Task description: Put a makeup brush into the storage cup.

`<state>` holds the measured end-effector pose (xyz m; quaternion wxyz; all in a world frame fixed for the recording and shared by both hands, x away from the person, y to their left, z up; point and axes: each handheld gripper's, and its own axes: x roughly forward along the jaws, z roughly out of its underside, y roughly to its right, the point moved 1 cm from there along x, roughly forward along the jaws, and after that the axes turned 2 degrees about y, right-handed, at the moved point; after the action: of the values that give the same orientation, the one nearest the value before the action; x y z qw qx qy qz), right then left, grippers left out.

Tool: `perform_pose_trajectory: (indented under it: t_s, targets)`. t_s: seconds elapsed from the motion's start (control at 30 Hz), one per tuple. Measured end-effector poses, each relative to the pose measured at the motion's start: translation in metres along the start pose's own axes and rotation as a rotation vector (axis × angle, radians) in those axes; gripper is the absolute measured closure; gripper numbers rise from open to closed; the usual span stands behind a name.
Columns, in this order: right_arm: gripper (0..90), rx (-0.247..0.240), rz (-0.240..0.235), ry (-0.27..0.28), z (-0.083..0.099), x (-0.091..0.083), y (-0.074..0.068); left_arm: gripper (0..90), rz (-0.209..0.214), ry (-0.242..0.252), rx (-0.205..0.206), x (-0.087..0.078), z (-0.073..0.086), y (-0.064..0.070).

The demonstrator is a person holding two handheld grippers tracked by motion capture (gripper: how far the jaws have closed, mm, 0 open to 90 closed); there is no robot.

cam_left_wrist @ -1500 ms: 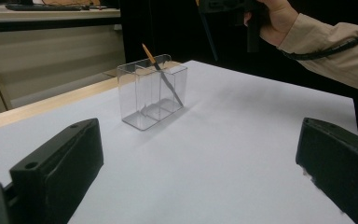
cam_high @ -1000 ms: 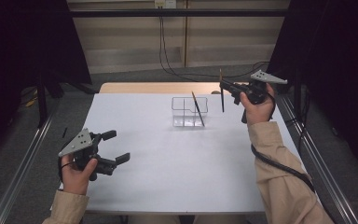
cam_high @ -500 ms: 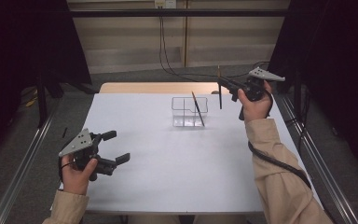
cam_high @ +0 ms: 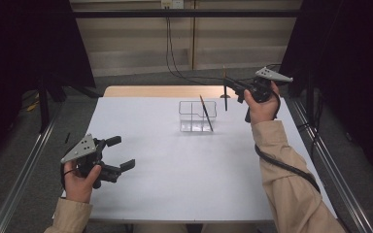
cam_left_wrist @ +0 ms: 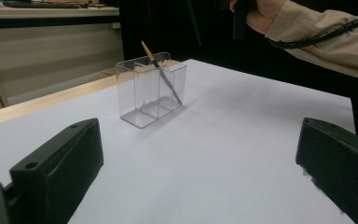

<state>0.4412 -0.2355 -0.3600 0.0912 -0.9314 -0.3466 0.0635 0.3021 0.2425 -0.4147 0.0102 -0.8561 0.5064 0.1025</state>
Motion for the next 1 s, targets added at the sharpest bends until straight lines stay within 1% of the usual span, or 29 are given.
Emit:
perform_pose_trajectory:
  t_s: [0.27, 0.4, 0.77, 0.8, 1.0]
  targets:
    - [84.2, -0.016, -0.001, 0.003, -0.004, 0.006, -0.003, 0.6, 0.003, -0.003, 0.003, 0.001, 0.0, 0.001]
    - [84.3, -0.015, -0.006, 0.01, -0.004, 0.008, -0.004, 0.6, 0.005, -0.001, 0.001, 0.0, 0.0, 0.001]
    - [84.2, -0.01, -0.033, 0.006, 0.003, 0.022, -0.012, 0.6, 0.001, -0.003, 0.008, 0.0, 0.0, 0.001]
    - [84.2, -0.007, -0.041, 0.009, 0.004, 0.024, -0.013, 0.6, 0.002, -0.001, 0.007, 0.0, 0.0, 0.001]
    - [84.2, -0.007, -0.048, 0.009, 0.007, 0.029, -0.016, 0.3, 0.004, 0.002, 0.008, 0.0, 0.0, 0.002]
